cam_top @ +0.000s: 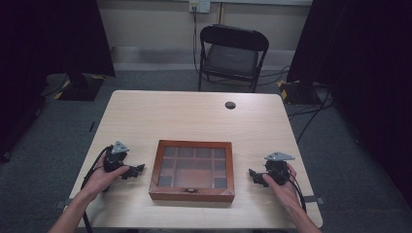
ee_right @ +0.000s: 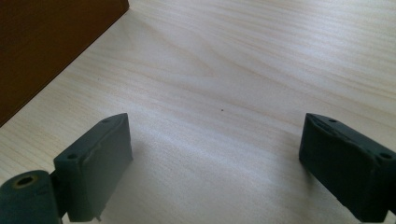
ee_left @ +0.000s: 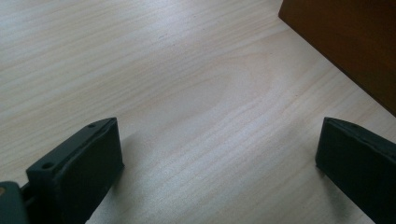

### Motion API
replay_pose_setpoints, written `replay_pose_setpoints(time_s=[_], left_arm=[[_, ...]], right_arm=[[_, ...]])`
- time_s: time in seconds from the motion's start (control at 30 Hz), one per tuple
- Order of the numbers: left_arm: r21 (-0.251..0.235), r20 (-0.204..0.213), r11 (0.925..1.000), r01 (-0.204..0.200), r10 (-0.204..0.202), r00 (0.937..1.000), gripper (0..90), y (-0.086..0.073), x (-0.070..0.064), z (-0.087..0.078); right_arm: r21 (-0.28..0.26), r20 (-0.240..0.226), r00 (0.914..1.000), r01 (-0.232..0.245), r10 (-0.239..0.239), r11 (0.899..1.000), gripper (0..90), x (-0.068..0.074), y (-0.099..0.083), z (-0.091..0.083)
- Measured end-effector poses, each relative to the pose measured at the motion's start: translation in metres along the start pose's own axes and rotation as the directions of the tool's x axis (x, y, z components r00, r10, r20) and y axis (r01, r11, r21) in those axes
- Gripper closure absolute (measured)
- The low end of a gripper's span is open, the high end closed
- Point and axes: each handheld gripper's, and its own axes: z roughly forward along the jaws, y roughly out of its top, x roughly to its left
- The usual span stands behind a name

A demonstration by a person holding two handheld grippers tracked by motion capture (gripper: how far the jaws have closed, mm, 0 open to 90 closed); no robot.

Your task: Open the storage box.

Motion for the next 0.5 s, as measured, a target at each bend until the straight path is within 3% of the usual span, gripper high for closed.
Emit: replay_pose_setpoints(time_s=[0.17,0.23,0.37,0.5], left_arm=[[0.000,0.000,1.0000,0.000,0.000,1.0000,0.0,0.000,0.000,0.000],[0.000,0.000,1.0000,0.000,0.000,1.0000,0.0,0.000,0.000,0.000],[0.000,0.000,1.0000,0.000,0.000,1.0000,0.0,0.000,0.000,0.000],[0.000,0.000,1.0000,0.000,0.000,1.0000,0.0,0.000,0.000,0.000]], right_arm=[[0.012,-0.011,0.9999,0.008,-0.008,1.000,8.8,-0.001,0.002,0.000],[0.021,-0.025,0.9996,0.014,-0.013,1.000,17.1,-0.001,0.005,-0.002],[0.051,-0.061,0.9977,0.033,-0.030,0.998,19.3,0.004,0.012,-0.005],[0.006,-0.095,0.9950,0.034,-0.033,0.999,26.1,0.009,0.022,-0.012]])
